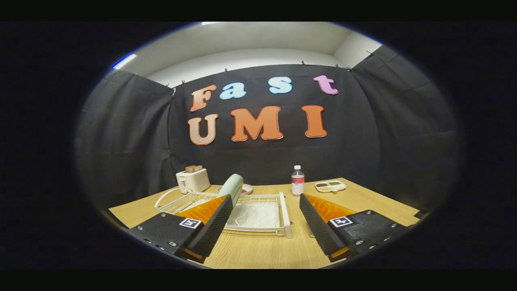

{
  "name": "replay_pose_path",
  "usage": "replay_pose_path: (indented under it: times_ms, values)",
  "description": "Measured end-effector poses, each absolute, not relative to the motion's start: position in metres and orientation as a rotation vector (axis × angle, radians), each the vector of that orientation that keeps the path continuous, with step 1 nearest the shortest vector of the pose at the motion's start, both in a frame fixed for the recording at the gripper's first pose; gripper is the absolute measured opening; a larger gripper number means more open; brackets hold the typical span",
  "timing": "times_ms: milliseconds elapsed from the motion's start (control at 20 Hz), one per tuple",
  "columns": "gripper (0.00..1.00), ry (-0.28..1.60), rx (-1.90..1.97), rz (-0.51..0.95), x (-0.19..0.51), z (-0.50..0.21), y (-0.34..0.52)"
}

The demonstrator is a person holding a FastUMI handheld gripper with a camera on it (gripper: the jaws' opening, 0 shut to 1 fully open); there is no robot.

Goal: Take the plate from the dish rack, then take the spoon from the basket and place it into the plate.

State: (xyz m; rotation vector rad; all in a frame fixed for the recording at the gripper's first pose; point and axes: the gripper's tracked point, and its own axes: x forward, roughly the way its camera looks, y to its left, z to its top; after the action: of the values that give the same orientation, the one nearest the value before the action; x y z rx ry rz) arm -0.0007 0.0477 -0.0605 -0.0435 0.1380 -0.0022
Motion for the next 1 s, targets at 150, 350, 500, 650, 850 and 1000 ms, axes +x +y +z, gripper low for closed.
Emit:
replay_pose_path:
  times_ms: [150, 350, 500, 650, 850, 1000]
  values:
    - [0.99, 0.135, -0.034, -0.017, -0.001, -0.06, 0.045]
    - [0.99, 0.128, -0.018, -0.024, 0.002, -0.058, 0.045]
    - [0.99, 0.136, -0.018, -0.026, 0.004, -0.062, 0.047]
    - [0.99, 0.146, -0.03, -0.03, 0.004, -0.065, 0.047]
    - [0.99, 0.153, -0.025, -0.026, 0.006, -0.068, 0.05]
    - [0.99, 0.156, -0.023, -0.027, 0.009, -0.067, 0.053]
